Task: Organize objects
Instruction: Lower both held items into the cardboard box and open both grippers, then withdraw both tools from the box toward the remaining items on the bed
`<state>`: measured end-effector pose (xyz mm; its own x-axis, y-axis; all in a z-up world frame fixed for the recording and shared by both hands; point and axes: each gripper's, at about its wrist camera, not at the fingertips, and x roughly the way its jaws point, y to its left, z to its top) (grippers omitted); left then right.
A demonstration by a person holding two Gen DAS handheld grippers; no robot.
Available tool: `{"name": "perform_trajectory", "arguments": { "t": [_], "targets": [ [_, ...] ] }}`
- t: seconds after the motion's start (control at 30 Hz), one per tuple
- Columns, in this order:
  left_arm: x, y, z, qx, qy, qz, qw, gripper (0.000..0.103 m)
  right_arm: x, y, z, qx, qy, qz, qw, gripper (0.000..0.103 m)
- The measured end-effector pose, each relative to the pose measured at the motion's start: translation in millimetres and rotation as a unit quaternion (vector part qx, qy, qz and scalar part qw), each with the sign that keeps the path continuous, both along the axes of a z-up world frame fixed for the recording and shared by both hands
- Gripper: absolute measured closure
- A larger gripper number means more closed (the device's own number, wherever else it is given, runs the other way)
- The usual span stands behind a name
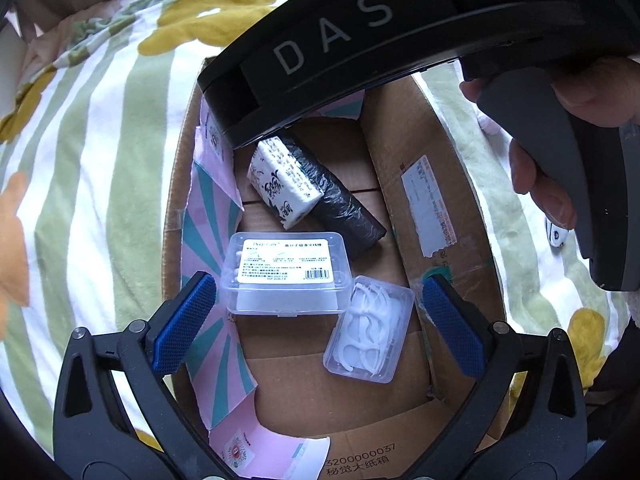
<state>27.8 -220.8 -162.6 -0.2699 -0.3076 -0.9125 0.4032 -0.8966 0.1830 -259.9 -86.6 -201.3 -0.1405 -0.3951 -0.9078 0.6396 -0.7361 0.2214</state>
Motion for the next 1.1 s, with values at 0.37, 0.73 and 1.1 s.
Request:
{"name": "perform_trajectory", "arguments": {
  "t": [0.37,0.73,1.1],
  "targets": [
    [11,22,38,-0.014,0.015,0.018,0.9996,0.0,29,18,49,-0.001,0.03,-0.022,0.999,0.012],
    [40,61,96,-0.016,0.047,0.056,0.9972,0.0,86,74,127,-0.004,0.06,-0.053,0.997,0.012],
    [37,128,135,-0.021,0.076,0.066,0.9947,0.0,136,173,174,0.02,0.113,-0.139,0.984,0.012]
  ]
}}
